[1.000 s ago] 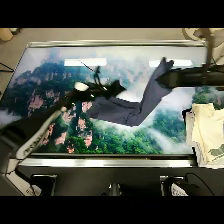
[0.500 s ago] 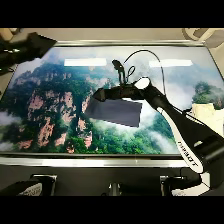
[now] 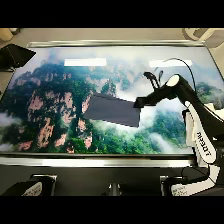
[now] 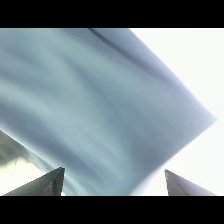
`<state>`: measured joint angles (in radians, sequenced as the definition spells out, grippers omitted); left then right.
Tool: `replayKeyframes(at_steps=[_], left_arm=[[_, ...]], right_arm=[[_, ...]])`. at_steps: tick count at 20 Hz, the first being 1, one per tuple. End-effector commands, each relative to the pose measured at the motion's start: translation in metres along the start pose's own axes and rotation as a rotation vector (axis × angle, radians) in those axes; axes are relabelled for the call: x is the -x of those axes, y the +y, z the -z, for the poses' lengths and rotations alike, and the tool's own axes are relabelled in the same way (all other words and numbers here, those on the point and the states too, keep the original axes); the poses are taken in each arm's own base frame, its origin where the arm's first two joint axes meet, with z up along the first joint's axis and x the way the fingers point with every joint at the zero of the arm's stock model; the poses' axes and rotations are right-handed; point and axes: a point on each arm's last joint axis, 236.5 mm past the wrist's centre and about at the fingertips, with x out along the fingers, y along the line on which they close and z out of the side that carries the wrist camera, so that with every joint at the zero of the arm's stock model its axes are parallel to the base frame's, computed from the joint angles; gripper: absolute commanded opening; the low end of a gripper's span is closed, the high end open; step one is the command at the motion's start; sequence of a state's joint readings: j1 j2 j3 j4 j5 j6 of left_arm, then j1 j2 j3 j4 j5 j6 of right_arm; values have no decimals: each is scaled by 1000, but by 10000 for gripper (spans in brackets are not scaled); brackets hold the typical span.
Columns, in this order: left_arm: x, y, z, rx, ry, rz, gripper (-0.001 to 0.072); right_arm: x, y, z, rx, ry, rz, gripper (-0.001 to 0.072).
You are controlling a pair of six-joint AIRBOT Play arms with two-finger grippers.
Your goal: Fold the shirts.
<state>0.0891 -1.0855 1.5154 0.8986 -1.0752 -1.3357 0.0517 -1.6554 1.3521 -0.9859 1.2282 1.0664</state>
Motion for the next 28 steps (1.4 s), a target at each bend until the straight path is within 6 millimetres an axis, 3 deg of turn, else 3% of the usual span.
replayKeyframes(at_steps=[1, 4, 5, 6, 7, 8, 9, 11, 14, 17, 21, 25, 28], left_arm=[[-4, 9, 13, 4, 39, -23, 28], [-3, 9, 15, 7, 45, -22, 29], [-3, 9, 15, 7, 45, -22, 28], [-3, 9, 15, 10, 45, -22, 28], [-3, 9, 15, 14, 45, -22, 29], [-3, 9, 15, 14, 45, -22, 28], [-3, 9, 15, 14, 45, -22, 29], [-4, 9, 15, 13, 46, -23, 28], [-5, 10, 16, 11, 47, -24, 29], [-8, 14, 20, 21, 50, -29, 29], [-16, 23, 29, 20, 60, -38, 29], [-32, 40, 50, 63, 76, -62, 29], [-42, 40, 67, 54, 111, -54, 29]], right_arm=[[-20, -20, 46, -135, 78, -33, 694], [-51, -4, 44, -199, 64, -113, 666], [-58, 0, 38, -215, 46, -132, 580], [-59, 3, 28, -211, 4, -143, 326], [-56, 7, 14, -190, -51, -161, 14], [-46, 8, -2, -155, -109, -182, 24], [-31, 7, -18, -95, -164, -185, 21], [21, -7, -49, -51, -276, -159, 21], [133, -43, -75, -90, -442, -106, 21], [226, -90, -48, -206, -518, -17, 21], [312, -114, 10, -285, -588, 67, 21], [376, -131, 62, -388, -680, 193, 21], [404, -140, 105, -482, -711, 252, 21]])
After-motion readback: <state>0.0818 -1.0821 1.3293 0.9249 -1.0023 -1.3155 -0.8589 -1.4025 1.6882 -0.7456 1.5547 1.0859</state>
